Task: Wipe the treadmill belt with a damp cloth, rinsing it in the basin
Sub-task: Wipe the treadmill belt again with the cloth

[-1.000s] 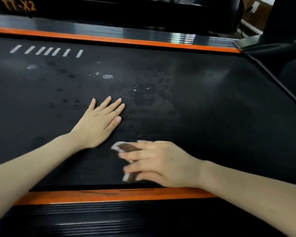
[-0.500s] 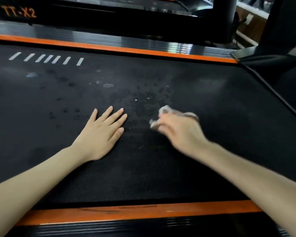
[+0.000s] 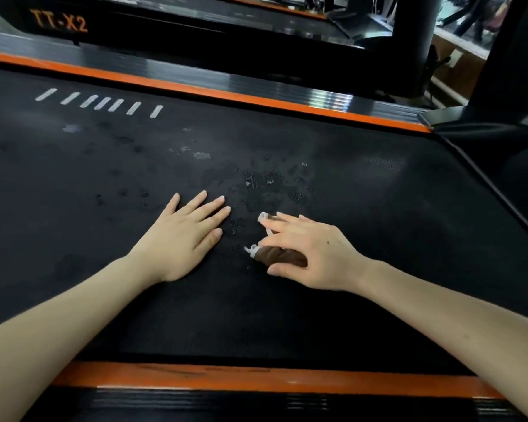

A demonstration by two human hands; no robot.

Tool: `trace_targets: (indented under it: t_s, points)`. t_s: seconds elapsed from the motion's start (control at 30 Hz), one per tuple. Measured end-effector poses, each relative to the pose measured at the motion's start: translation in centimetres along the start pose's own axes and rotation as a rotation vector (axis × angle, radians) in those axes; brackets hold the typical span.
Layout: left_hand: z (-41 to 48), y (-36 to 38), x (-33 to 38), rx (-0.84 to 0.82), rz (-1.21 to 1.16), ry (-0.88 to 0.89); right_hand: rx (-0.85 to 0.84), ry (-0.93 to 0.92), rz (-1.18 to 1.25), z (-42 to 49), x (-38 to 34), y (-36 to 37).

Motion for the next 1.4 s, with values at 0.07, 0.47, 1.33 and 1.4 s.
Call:
trace_targets:
  t_s: [0.07,0.47,1.33,1.4]
  points:
    - [0.0,-0.2,0.0,0.000,-0.027,-0.021,-0.022,-0.043,-0.002,-0.2,-0.1,-0.1]
    - [0.3,-0.1,0.7,-0.056,0.080,-0.260,0.267,0.375,-0.097,5.3,11.3,-2.3]
    - [15.8,-1.7,-5.7,-0.071,0.067,-0.210,0.440,0.493,-0.178,3.7,9.1,-2.6]
    - [15.8,-0.7,-5.8,-0.093,0.062,-0.203,0.404,0.342,-0.137,2.8,4.4,-1.5]
Point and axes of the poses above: each hand's wrist, its own z-axis towards the middle knuckle, its own y-axis out of the palm, x = y × z, the point moved 5 cm from there along z, towards the middle knuckle, and after that the axes turned 2 degrees about x, right-handed, at the moved point
